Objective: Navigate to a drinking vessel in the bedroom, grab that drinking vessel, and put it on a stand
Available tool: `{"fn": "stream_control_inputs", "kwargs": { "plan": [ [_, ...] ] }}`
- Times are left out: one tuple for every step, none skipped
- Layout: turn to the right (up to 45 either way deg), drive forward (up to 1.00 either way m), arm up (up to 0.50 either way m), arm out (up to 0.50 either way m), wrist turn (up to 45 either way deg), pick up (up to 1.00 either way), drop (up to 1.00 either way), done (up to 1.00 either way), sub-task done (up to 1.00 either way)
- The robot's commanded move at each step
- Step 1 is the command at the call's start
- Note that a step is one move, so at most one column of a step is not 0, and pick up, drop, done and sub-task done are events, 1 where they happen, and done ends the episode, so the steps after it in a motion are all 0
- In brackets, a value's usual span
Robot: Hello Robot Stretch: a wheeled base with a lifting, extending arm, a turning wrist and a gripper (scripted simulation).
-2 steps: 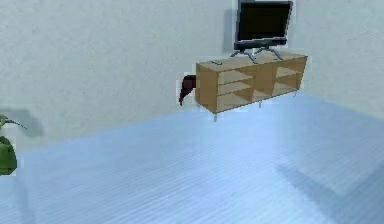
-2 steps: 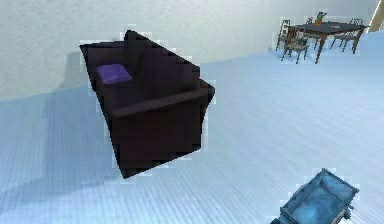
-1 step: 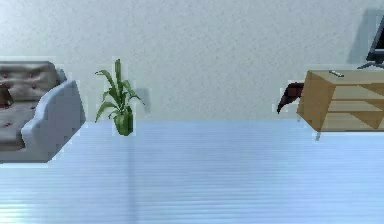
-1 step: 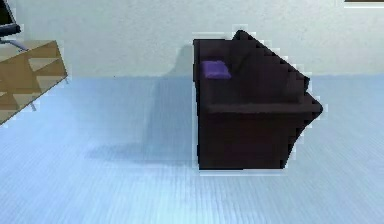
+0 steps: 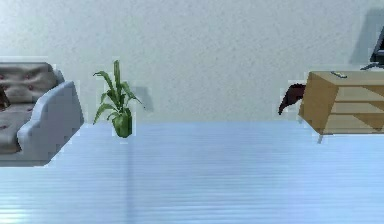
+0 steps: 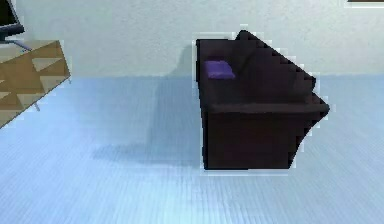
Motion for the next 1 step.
{"fn": "stream_control_inputs", "kwargs": {
  "plan": [
    [45.0,0.00,0.00,0.00,0.0,0.00,0.00,0.00,0.00]
  ]
}}
